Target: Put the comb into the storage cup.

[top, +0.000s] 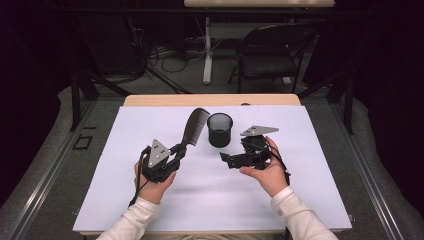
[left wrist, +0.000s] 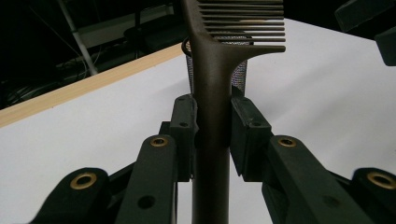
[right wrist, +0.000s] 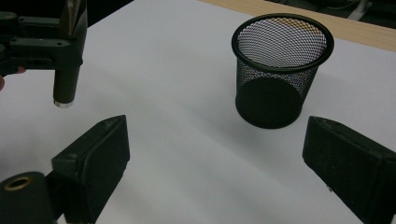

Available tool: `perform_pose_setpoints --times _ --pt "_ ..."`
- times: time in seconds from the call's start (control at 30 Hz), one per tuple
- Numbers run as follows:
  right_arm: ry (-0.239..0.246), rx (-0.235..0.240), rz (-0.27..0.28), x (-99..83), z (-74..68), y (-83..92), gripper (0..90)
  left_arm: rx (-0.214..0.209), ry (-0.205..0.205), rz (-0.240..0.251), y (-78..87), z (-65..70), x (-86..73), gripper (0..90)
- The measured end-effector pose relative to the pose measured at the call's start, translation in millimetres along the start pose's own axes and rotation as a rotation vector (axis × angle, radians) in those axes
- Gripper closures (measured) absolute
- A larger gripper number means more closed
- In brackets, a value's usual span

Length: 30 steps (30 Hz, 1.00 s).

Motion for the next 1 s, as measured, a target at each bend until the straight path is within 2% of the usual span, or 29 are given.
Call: perform_pose_setpoints --times 0.17,0.23,0.43,0.63,1.0 --pt "0.006 0.009 0.007 4.6 -1.7 -2.9 10.1 -0.001 0.003 0.001 -0.1 -0.9 0.0 72.7" --pt "0.001 0.019 0.013 6.6 -2.7 -3.5 14.4 -0.001 0.003 0.001 -0.1 -1.0 -0.1 72.8" --pt "-0.002 0.042 0.026 12.1 -3.3 -5.2 15.8 0.000 0.006 0.002 -0.2 -1.0 -0.4 72.8" --pt "-0.006 0.072 0.053 17.8 -6.1 -6.2 23.0 -0.001 0.011 0.000 -1.5 -1.3 -1.0 72.7" --pt "-0.054 0.149 0.082 27.8 -14.7 -10.0 32.8 0.003 0.016 -0.005 -3.4 -2.5 -2.9 72.8"
Point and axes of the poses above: each handheld gripper's, and its own axes: y roughly backward along the jaws, x roughly out of its top, z roughly to its right, the point moved 3 cm from there along -y, roughly forward along the jaws, and after that the axes turned 7 degrees about -z, right-handed, at the moved point
